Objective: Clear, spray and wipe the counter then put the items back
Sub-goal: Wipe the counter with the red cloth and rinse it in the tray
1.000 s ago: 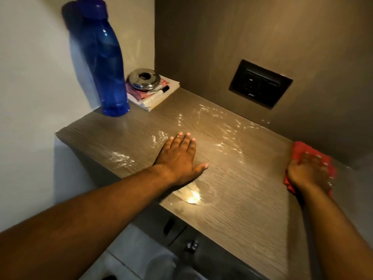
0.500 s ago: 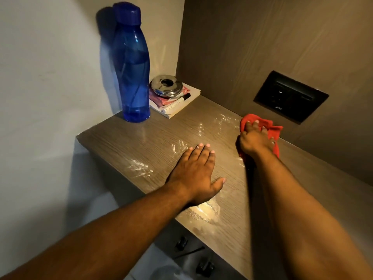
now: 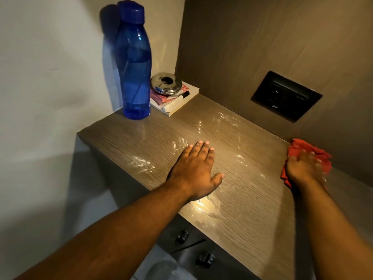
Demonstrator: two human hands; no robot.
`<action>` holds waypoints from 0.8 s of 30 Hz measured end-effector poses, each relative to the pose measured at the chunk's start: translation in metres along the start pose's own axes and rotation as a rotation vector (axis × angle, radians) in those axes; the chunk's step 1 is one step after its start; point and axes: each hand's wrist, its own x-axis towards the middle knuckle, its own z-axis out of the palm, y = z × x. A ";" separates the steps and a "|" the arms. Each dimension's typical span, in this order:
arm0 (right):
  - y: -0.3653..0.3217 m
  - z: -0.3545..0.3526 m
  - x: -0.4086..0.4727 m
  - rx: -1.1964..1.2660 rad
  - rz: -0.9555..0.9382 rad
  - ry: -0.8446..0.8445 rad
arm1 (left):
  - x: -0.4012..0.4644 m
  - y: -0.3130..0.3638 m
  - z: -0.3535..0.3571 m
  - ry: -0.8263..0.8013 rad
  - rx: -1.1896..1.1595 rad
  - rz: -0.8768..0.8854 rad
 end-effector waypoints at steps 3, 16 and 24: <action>-0.049 0.017 -0.018 0.079 0.005 -0.058 | 0.002 0.000 0.003 0.016 -0.007 0.001; 0.032 0.004 -0.096 -0.162 -0.356 -0.117 | -0.002 -0.001 -0.003 -0.022 -0.036 0.017; -0.023 0.019 -0.147 -0.091 -0.078 -0.064 | 0.002 0.001 0.000 0.004 -0.088 -0.017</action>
